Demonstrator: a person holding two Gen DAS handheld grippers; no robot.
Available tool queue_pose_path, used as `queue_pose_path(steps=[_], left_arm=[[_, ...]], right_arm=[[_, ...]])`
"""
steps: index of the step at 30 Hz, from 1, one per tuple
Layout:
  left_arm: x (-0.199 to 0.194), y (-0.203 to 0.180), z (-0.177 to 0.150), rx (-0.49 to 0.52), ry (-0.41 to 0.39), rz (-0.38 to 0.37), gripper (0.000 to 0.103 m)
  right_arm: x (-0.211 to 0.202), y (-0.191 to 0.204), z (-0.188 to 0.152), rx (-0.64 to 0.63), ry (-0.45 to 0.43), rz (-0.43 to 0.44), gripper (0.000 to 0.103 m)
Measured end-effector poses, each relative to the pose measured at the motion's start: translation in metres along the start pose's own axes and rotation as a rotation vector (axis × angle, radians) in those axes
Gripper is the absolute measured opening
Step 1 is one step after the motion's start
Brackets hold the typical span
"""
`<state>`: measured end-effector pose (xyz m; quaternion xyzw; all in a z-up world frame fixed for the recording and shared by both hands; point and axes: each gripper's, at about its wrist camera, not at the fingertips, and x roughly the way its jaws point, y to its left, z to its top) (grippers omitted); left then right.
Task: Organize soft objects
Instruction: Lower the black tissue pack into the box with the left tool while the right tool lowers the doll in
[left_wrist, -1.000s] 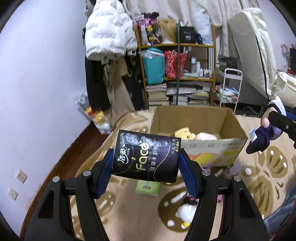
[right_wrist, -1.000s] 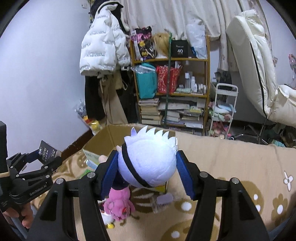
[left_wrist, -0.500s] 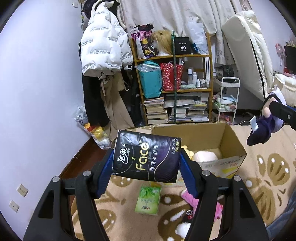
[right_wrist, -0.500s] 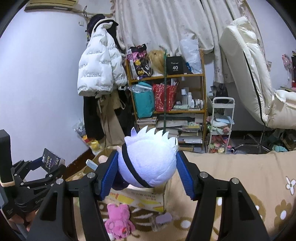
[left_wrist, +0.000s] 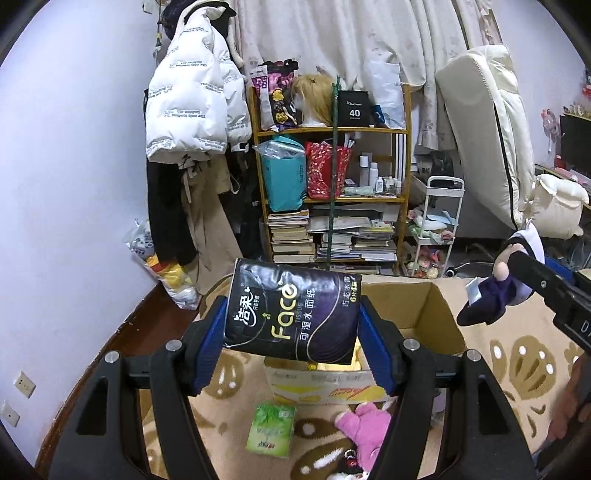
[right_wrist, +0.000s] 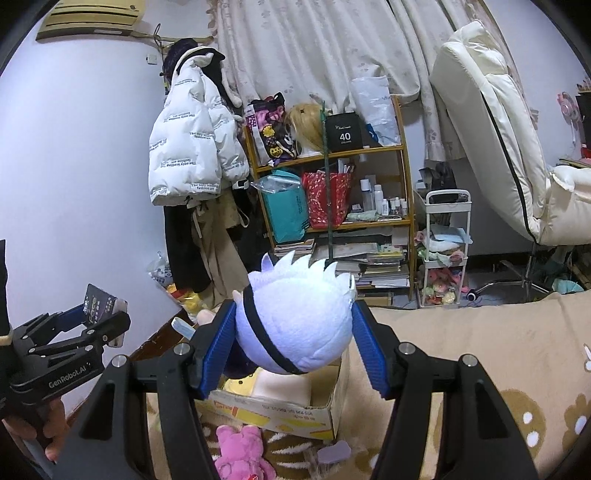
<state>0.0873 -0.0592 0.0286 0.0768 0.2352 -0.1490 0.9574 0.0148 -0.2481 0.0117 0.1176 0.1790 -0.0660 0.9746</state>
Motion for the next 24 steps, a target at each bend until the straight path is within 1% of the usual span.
queue_pose_path(steps=[6, 14, 17, 22, 24], left_arm=[[0.019, -0.007, 0.003, 0.023, 0.011, -0.019, 0.067], [0.056, -0.016, -0.008, 0.039, 0.087, -0.047, 0.067], [0.075, -0.021, -0.012, 0.060, 0.122, -0.030, 0.067], [0.106, -0.017, -0.023, -0.015, 0.213, -0.094, 0.067], [0.115, -0.017, -0.027, -0.018, 0.231, -0.093, 0.067]], right_arm=[[0.005, -0.004, 0.000, 0.007, 0.013, 0.010, 0.066], [0.045, -0.017, 0.000, 0.011, 0.076, 0.023, 0.067], [0.059, -0.018, -0.007, 0.000, 0.101, 0.022, 0.067], [0.079, -0.022, -0.017, 0.006, 0.149, 0.039, 0.067], [0.087, -0.024, -0.020, 0.007, 0.164, 0.040, 0.067]])
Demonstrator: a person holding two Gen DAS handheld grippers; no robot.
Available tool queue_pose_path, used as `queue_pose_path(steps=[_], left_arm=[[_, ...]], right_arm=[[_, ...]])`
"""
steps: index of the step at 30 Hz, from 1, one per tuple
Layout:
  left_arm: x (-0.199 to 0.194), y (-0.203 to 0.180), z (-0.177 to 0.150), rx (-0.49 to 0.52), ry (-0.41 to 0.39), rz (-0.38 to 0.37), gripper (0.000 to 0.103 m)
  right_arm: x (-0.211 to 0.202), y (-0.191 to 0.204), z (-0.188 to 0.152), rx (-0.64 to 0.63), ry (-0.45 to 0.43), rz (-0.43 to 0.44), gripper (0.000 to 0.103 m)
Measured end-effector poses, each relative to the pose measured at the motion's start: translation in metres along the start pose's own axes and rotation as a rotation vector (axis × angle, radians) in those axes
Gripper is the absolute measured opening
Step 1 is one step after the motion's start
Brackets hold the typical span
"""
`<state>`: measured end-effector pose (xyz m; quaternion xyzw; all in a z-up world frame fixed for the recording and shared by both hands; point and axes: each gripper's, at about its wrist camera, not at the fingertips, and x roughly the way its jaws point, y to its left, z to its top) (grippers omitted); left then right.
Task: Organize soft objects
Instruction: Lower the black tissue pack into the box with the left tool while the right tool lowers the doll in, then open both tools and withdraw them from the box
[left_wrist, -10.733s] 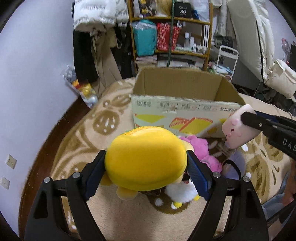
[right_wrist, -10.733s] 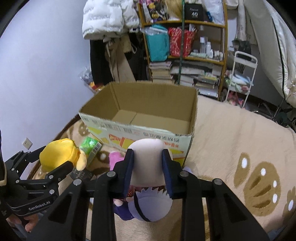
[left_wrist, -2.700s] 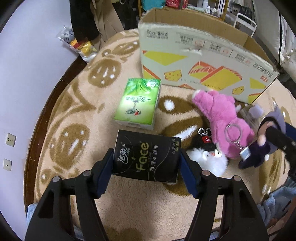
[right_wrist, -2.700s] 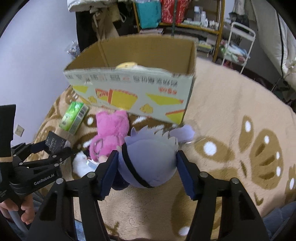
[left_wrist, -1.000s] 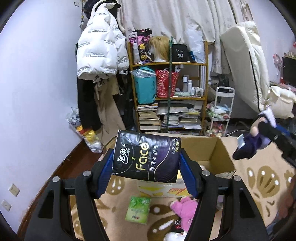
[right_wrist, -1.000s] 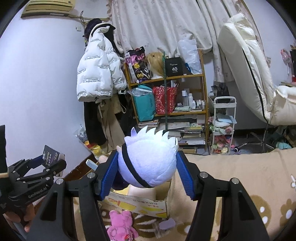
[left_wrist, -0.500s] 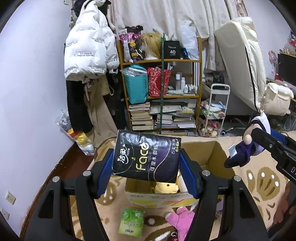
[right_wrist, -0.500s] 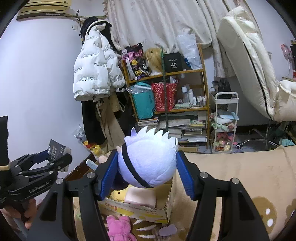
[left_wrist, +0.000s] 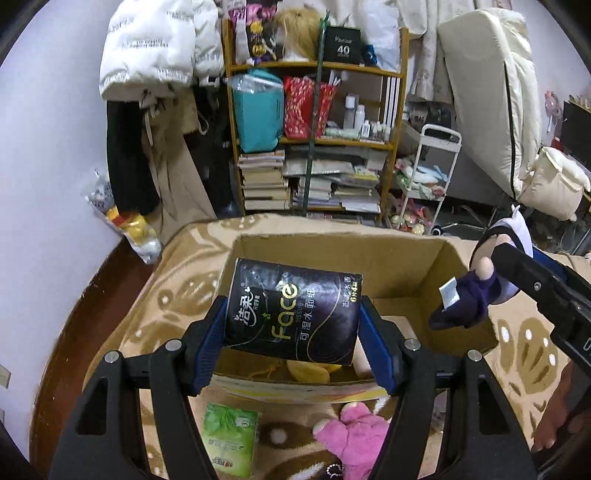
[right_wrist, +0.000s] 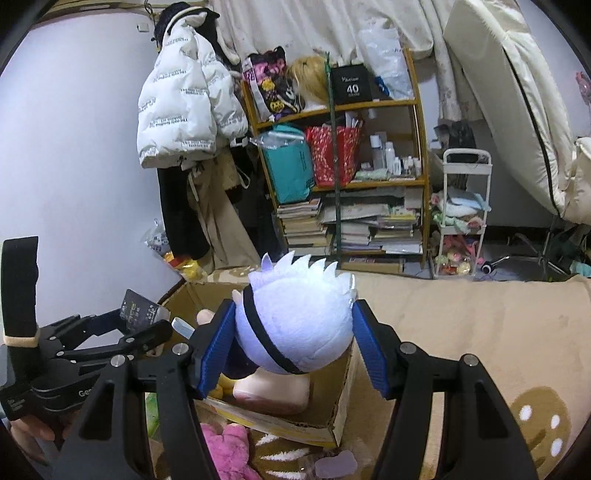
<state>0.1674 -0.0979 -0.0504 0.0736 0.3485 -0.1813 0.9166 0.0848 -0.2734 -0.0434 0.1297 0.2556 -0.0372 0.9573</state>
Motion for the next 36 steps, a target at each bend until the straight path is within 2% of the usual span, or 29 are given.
queue_pose_path(steps=[9, 12, 17, 21, 36], left_arm=[[0.019, 0.004, -0.006, 0.000, 0.042, 0.023, 0.068], [0.017, 0.006, -0.008, -0.007, 0.034, 0.056, 0.077], [0.013, 0.012, -0.010, -0.032, 0.034, 0.053, 0.079], [0.007, 0.012, -0.009, -0.031, 0.023, 0.069, 0.085], [0.003, 0.007, -0.013, -0.002, 0.046, 0.087, 0.086]], right_arm=[[0.025, -0.004, -0.009, 0.004, 0.054, 0.010, 0.070], [0.025, -0.002, -0.010, -0.011, 0.063, 0.006, 0.070], [0.023, 0.002, -0.011, -0.019, 0.076, 0.010, 0.072], [0.021, 0.005, -0.013, -0.038, 0.077, 0.009, 0.082], [0.021, 0.000, -0.012, -0.011, 0.087, 0.005, 0.092]])
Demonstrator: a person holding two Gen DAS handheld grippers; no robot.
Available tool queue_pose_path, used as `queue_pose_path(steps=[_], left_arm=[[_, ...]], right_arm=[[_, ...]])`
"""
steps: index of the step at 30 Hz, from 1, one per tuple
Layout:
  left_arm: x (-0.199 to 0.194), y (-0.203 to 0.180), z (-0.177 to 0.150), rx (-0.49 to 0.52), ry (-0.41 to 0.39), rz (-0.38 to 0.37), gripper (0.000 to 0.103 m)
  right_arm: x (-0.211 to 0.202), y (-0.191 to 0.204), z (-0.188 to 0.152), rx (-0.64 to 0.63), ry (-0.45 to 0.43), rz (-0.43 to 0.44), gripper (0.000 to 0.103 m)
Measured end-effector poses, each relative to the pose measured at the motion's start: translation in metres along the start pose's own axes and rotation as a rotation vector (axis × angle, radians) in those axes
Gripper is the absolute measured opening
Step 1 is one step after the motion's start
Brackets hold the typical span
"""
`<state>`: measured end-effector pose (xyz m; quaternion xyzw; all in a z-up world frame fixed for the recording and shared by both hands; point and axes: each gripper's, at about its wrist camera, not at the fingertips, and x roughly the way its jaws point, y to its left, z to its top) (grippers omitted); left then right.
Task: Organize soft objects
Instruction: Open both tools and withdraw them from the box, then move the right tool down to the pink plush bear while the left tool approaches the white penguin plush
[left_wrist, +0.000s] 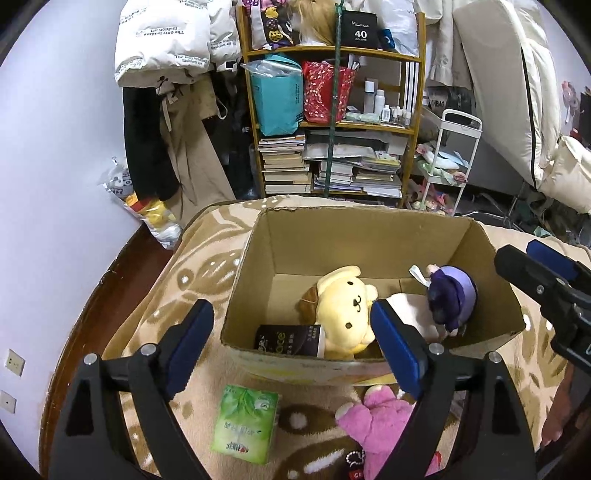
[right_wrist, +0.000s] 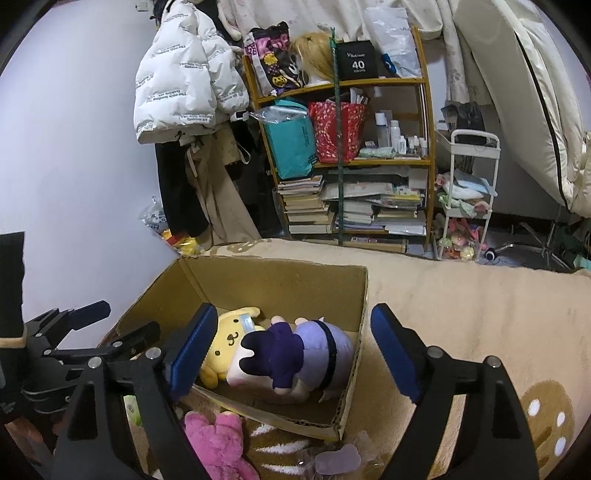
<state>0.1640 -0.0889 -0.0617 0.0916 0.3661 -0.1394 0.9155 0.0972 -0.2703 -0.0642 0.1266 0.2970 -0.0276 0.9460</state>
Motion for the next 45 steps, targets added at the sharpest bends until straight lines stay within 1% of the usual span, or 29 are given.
queue_pose_path(steps=[2, 3, 6, 11, 14, 21, 25, 30, 33, 36, 42, 45], left_arm=[[-0.003, 0.001, -0.002, 0.007, 0.004, 0.019, 0.086], [-0.005, 0.001, -0.003, 0.009, 0.007, 0.028, 0.086], [-0.012, 0.006, -0.007, -0.014, 0.017, 0.035, 0.086], [-0.026, 0.015, -0.014, -0.054, 0.047, 0.040, 0.086], [-0.035, 0.018, -0.021, -0.059, 0.071, 0.038, 0.086], [-0.056, 0.020, -0.039, -0.058, 0.098, 0.040, 0.086], [-0.067, 0.018, -0.049, -0.042, 0.096, 0.038, 0.086], [-0.074, 0.019, -0.061, -0.059, 0.127, 0.017, 0.086], [-0.079, 0.016, -0.069, -0.045, 0.133, 0.022, 0.086], [-0.082, 0.011, -0.078, -0.027, 0.142, 0.017, 0.086], [-0.086, 0.005, -0.087, -0.018, 0.161, 0.021, 0.086], [-0.084, 0.004, -0.090, -0.011, 0.177, 0.044, 0.086]], right_arm=[[0.001, -0.002, 0.001, 0.015, 0.020, 0.012, 0.098], [0.001, -0.002, 0.001, 0.023, 0.028, 0.018, 0.099], [-0.002, -0.002, 0.001, 0.037, 0.044, 0.025, 0.099], [-0.014, 0.000, -0.001, 0.040, 0.042, 0.026, 0.099], [-0.021, 0.002, -0.003, 0.044, 0.047, 0.026, 0.099], [-0.039, 0.013, -0.010, 0.035, 0.043, 0.039, 0.099], [-0.048, 0.020, -0.018, 0.020, 0.048, 0.040, 0.099], [-0.054, 0.030, -0.027, 0.017, 0.078, 0.064, 0.099], [-0.056, 0.035, -0.032, 0.013, 0.102, 0.079, 0.099], [-0.056, 0.042, -0.037, -0.016, 0.130, 0.081, 0.099], [-0.056, 0.052, -0.047, -0.046, 0.181, 0.082, 0.099], [-0.053, 0.053, -0.054, -0.045, 0.210, 0.082, 0.099]])
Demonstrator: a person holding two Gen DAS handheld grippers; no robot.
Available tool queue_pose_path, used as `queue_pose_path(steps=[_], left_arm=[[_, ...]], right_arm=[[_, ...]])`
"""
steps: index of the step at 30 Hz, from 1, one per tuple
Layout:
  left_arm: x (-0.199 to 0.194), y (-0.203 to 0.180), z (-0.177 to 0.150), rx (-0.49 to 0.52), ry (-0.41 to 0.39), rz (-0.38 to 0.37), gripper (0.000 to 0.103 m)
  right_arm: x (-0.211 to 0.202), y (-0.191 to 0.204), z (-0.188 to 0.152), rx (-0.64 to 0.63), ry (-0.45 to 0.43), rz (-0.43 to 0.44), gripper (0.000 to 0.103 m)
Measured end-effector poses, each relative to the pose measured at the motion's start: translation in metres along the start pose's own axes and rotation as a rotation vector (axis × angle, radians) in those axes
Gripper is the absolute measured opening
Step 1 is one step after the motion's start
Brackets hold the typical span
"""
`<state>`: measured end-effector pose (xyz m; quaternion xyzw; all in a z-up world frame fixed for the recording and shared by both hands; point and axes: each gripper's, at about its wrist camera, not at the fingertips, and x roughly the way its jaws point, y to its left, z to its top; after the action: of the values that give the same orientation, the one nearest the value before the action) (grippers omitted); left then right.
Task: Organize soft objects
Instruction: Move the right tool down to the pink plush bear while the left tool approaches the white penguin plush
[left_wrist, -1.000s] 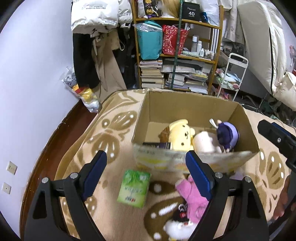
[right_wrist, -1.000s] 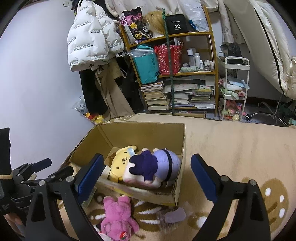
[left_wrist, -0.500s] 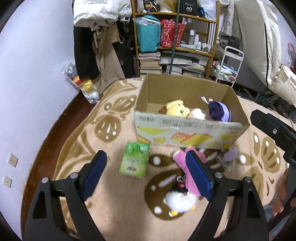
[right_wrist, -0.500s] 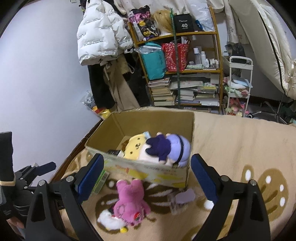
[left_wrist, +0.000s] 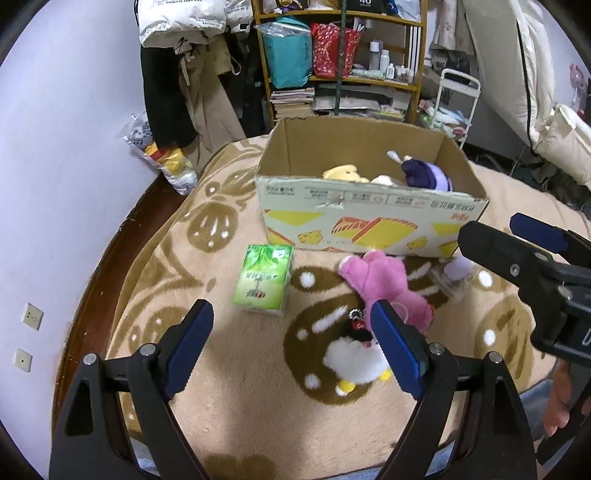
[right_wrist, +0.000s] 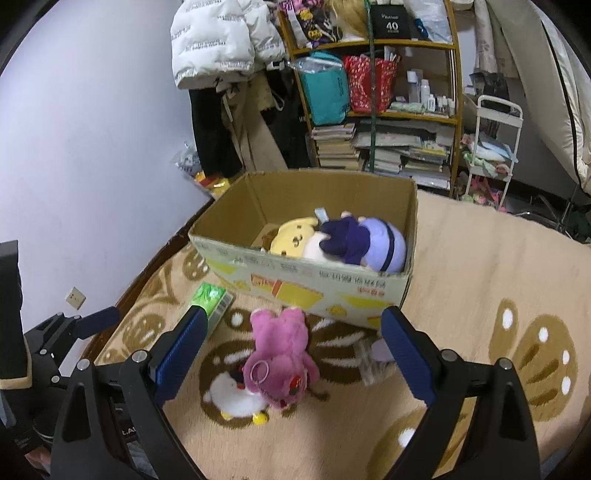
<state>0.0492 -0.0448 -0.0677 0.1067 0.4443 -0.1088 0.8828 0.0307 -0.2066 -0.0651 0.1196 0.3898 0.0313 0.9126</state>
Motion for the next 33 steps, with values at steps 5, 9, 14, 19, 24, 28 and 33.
queue_pose_path(steps=[5, 9, 14, 19, 24, 28, 33], left_arm=[[0.011, 0.003, -0.005, -0.015, 0.035, 0.003, 0.086], [0.021, 0.000, -0.007, 0.004, 0.054, 0.019, 0.086], [0.032, -0.003, -0.010, 0.015, 0.078, 0.020, 0.086], [0.046, -0.002, -0.015, 0.008, 0.119, 0.012, 0.086], [0.058, -0.005, -0.021, 0.005, 0.157, 0.003, 0.086], [0.071, -0.009, -0.028, 0.002, 0.203, -0.007, 0.086], [0.077, -0.014, -0.031, 0.016, 0.222, -0.016, 0.086]], right_arm=[[0.011, 0.001, -0.005, 0.006, 0.047, 0.006, 0.099], [0.019, 0.002, -0.007, -0.013, 0.069, -0.009, 0.099], [0.028, -0.001, -0.008, 0.000, 0.093, -0.010, 0.099], [0.040, -0.001, -0.011, -0.006, 0.126, -0.018, 0.099], [0.058, -0.002, -0.017, -0.003, 0.181, -0.020, 0.099], [0.076, -0.002, -0.020, 0.004, 0.231, -0.009, 0.099], [0.091, -0.003, -0.027, 0.012, 0.279, -0.008, 0.099]])
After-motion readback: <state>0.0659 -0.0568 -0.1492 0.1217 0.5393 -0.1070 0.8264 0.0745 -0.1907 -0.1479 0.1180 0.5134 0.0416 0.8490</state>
